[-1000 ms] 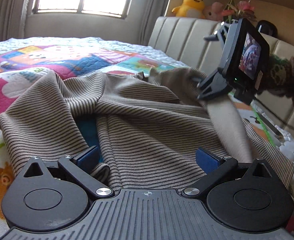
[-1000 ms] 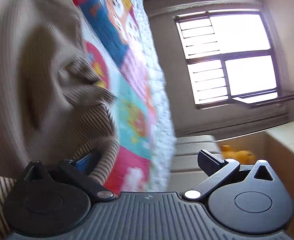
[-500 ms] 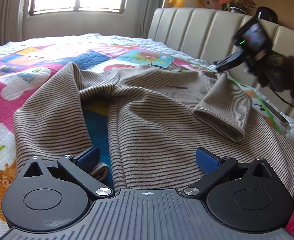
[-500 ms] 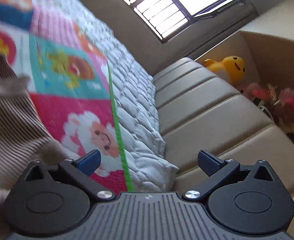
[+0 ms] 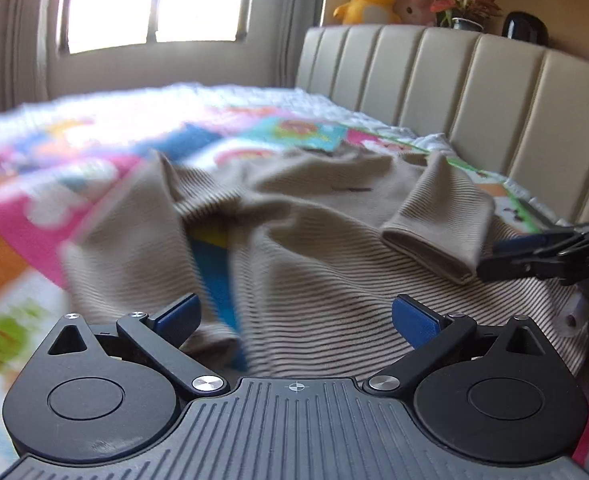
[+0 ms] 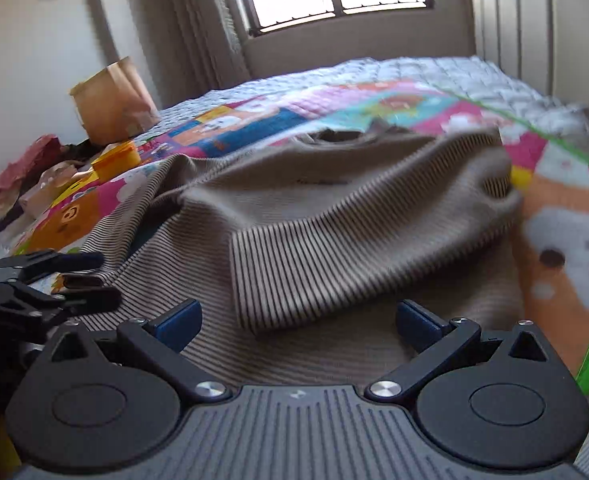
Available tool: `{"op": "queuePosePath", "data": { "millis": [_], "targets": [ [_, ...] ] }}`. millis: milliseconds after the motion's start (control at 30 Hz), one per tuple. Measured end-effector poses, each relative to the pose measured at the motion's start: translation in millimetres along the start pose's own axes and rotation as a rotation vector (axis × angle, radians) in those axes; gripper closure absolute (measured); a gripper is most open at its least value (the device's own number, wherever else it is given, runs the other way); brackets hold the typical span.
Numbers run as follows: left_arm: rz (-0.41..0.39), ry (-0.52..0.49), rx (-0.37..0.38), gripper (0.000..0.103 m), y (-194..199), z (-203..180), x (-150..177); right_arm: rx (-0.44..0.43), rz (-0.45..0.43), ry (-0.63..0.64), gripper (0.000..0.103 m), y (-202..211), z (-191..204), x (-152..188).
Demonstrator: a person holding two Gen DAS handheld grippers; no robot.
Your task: Fold clothes
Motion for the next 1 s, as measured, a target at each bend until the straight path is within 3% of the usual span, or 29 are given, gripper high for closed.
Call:
{"op": "queuePosePath", "data": {
  "millis": [67,200,367,533,600,633,700,733,800,867,933,1000],
  "targets": [
    [-0.003,-0.113,-0.065,0.0,2.4,10.5,5.1,-0.006,-0.056,-0.02,0.0,-0.1,-4.0,3.8],
    [0.027,-0.326,-0.179,0.0,1.2,32.7,16.4,-0.028,-0.028,-0.05,0.0,-3.7,-7.8,1.3],
    [0.041,-0.423,-0.227,0.0,-13.9,47.6,16.6,-0.022,0.02,0.002,0.0,-6.5,-4.1,2.7],
    [0.059,-0.464,-0.214,0.028,-31.8,38.3,9.0,0.066,0.133,0.171,0.0,-16.1,12.0,7.9],
    [0.07,-0.451,-0.206,0.032,-40.7,36.2,7.5,0.094,0.133,0.212,0.0,-14.9,18.4,7.5],
    [0.076,-0.426,-0.199,0.039,-44.1,36.8,5.5,0.108,0.133,0.232,0.0,-14.3,21.7,7.2],
    [0.097,-0.351,-0.199,0.052,-48.0,44.2,-0.2,0.144,0.079,0.33,0.02,-6.0,36.8,3.4],
    [0.102,-0.321,-0.212,0.059,-49.4,49.5,-2.8,0.164,0.051,0.394,0.023,-1.7,46.0,1.7],
    [0.101,-0.287,-0.279,0.061,-53.6,68.0,-8.1,0.194,0.03,0.52,0.023,-1.3,63.5,-0.6],
    [0.112,-0.232,-0.359,0.062,-57.8,94.5,-14.1,0.226,0.078,0.648,0.024,-14.3,74.3,0.9],
    [0.129,-0.124,-0.453,0.063,-59.1,133.3,-22.1,0.256,0.137,0.741,0.034,-31.1,75.1,3.1],
    [0.141,0.016,-0.517,0.063,-52.6,171.5,-27.8,0.258,0.178,0.752,0.056,-43.1,68.9,-1.7]
  ]
}}
Point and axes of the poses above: each gripper's, at about its wrist camera, not at the fingertips, and y roughly against the way its jaws point, z to its left, x to its underside, the point moved 8 cm from there along -y, roughly the way its jaws point, and after that the axes turned 13 degrees about -x, right-handed, at the moved point
